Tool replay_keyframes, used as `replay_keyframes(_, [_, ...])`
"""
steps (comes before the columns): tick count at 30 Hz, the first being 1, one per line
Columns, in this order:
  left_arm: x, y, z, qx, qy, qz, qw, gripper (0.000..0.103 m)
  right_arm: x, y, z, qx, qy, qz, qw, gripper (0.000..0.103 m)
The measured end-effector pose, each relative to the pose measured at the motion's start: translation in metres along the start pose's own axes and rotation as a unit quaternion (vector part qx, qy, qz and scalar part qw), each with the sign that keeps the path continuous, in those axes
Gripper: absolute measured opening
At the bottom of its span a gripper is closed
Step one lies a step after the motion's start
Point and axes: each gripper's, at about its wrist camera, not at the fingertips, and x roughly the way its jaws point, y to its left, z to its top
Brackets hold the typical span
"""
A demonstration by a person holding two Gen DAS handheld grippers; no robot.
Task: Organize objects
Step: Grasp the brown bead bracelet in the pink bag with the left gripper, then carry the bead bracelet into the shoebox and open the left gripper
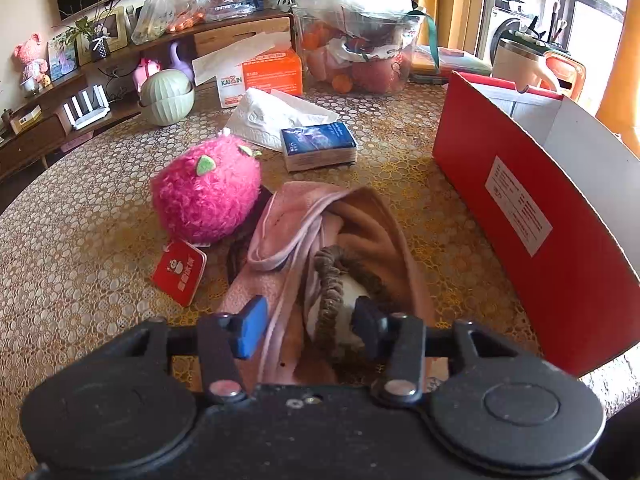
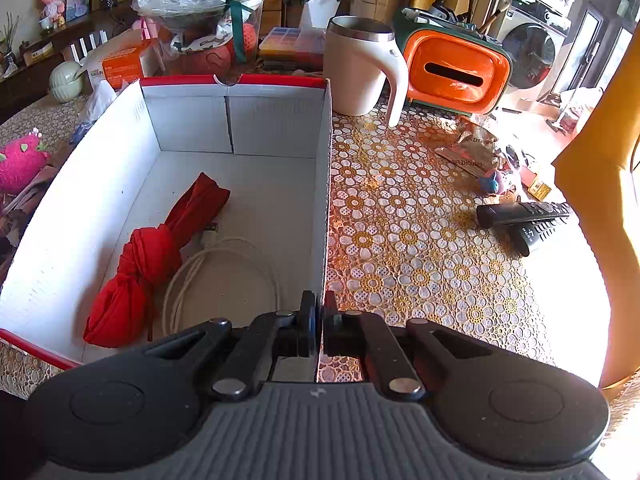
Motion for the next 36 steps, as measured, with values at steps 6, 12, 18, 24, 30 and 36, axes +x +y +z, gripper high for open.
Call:
replay_keyframes(6, [-0.001, -0.005, 0.003, -0.002, -0.001, -0.015, 0.9999, 0.008, 0.000, 0.000, 0.000, 0.000, 0.000, 0.000, 1.000, 0.003])
replay_keyframes(12, [-0.013, -0.001, 0.012, -0.017, -0.001, -0.032, 0.9993, 0.005, 0.000, 0.000, 0.000, 0.000, -0.001, 0.001, 1.000, 0.003])
replay_keyframes(18, [-0.041, -0.006, 0.026, -0.014, -0.017, -0.043, 0.9988, 0.005, -0.001, 0.000, 0.001, 0.000, -0.002, 0.002, 1.000, 0.002])
replay_keyframes(24, [-0.074, -0.018, 0.044, -0.002, -0.045, -0.062, 0.9970, 0.005, 0.000, -0.001, 0.000, 0.000, -0.003, 0.004, 1.000, 0.002])
replay_keyframes(30, [-0.098, -0.041, 0.061, 0.013, -0.068, -0.092, 0.9933, 0.005, 0.000, -0.001, 0.000, 0.002, -0.004, 0.007, 1.000, 0.002])
replay_keyframes(36, [-0.109, -0.077, 0.077, 0.034, -0.085, -0.130, 0.9872, 0.005, 0.001, -0.002, 0.000, 0.003, -0.005, 0.009, 1.000, 0.002])
